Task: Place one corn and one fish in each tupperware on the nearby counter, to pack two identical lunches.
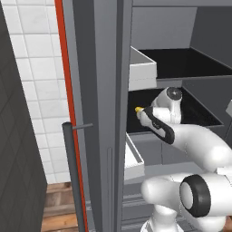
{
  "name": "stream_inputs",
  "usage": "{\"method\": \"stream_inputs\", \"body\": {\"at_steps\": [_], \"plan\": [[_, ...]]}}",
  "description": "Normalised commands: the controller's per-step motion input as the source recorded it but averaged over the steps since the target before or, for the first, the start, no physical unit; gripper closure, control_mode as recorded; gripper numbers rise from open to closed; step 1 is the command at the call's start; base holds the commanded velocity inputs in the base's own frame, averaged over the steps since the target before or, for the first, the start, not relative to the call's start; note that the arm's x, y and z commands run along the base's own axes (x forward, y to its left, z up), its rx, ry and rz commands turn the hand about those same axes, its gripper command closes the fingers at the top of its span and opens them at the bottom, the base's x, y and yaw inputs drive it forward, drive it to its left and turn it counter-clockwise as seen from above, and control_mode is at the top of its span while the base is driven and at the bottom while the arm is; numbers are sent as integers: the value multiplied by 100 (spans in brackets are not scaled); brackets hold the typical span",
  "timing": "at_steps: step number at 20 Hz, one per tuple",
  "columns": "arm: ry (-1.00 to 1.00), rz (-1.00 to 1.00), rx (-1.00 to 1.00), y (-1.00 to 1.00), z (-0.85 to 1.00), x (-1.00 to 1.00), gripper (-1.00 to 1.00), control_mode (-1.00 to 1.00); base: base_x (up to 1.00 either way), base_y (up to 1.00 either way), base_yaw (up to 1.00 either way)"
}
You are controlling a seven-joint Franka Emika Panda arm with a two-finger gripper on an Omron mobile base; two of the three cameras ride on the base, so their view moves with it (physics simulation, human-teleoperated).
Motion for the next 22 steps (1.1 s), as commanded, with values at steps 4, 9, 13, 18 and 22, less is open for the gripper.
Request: {"method": "stream_inputs", "body": {"at_steps": [4, 9, 13, 18, 22], "plan": [[3, 3, 0, 3, -27, 59, -100, -100, 0, 0, 0], [8, 2, 0, 11, -45, 44, 100, -100, 0, 0, 0], [15, 0, 0, 13, -71, 20, 100, -100, 0, 0, 0], [-4, -3, -1, -2, -62, -59, 100, -100, 0, 0, 0], [-12, -9, 0, -34, -6, -100, 100, -100, 0, 0, 0]]}}
